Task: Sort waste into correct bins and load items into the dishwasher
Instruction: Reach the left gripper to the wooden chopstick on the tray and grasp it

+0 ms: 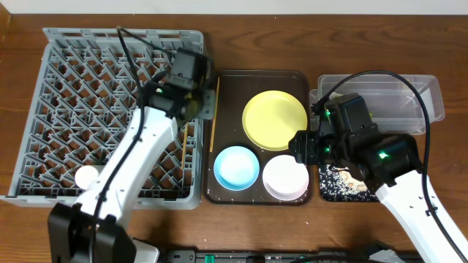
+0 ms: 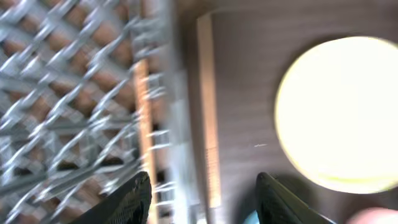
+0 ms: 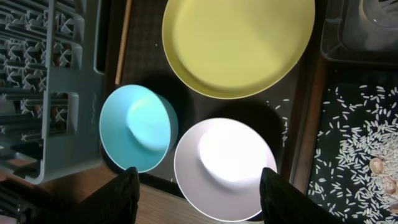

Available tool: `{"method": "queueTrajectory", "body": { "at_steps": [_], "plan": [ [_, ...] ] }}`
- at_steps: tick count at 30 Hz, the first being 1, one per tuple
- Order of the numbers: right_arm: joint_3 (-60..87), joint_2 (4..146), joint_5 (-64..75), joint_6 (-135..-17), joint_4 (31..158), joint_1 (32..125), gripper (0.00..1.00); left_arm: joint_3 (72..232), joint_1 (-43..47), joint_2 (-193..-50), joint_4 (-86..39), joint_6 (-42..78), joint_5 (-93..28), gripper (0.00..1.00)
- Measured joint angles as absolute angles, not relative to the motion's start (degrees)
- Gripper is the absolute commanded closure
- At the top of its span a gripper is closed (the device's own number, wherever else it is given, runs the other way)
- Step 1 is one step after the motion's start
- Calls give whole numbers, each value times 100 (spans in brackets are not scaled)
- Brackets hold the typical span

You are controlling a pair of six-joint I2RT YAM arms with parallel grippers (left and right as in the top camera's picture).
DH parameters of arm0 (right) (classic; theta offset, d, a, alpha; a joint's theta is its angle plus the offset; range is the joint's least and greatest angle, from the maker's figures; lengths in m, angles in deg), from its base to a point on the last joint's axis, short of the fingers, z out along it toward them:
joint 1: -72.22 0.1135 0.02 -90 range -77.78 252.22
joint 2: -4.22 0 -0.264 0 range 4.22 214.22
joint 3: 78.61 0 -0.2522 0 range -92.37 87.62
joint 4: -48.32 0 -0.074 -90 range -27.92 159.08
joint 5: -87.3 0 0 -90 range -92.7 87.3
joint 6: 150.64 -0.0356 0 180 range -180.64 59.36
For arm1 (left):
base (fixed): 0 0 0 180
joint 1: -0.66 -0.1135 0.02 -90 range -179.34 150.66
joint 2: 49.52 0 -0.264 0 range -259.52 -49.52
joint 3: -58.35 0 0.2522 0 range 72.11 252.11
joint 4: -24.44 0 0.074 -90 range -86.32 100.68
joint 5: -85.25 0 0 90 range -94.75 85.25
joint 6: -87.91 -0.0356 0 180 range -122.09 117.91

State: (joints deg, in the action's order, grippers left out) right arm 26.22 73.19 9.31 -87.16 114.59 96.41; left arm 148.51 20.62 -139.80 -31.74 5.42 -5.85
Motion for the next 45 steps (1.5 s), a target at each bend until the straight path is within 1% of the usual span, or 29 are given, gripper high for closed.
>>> {"method": "queueTrajectory", "body": {
  "at_steps": [2, 6, 9, 16, 21, 24, 27, 33, 37, 43, 45],
  "plan": [
    [2622, 7319, 931, -8716, 11461, 9641, 39, 14888, 2292, -13964, -3040, 540, -626, 50],
    [2622, 7319, 931, -8716, 11465, 9641, 37, 14888, 2709, -14284, -2739, 524, -386, 59],
    [2622, 7319, 931, -8716, 11461, 9641, 37, 14888, 2858, -14810, -2494, 540, 3, 59],
    [2622, 7319, 931, -8720, 11406, 9641, 37, 14888, 2808, -16161, -1969, 542, 663, 59],
    [2622, 7319, 931, -8725, 11301, 9641, 37, 14888, 2803, -16614, -1814, 540, 836, 59],
    [2622, 7319, 931, -8725, 11279, 9641, 37, 14888, 2810, -16655, -1764, 542, 908, 60],
    [2622, 7319, 931, -8725, 11279, 9641, 37, 14897, 2808, -16675, -1753, 544, 860, 63],
    [2622, 7319, 931, -8725, 11279, 9641, 38, 14934, 2777, -16675, -1729, 564, 66, 63],
    [2622, 7319, 931, -8727, 11279, 9641, 38, 14941, 2777, -16675, -1740, 653, -248, 63],
    [2622, 7319, 931, -8725, 11279, 9641, 38, 14956, 2779, -16675, -1781, 706, -229, 63],
    [2622, 7319, 931, -8727, 11279, 9641, 38, 14960, 2781, -16675, -1797, 723, -220, 64]
  ]
}}
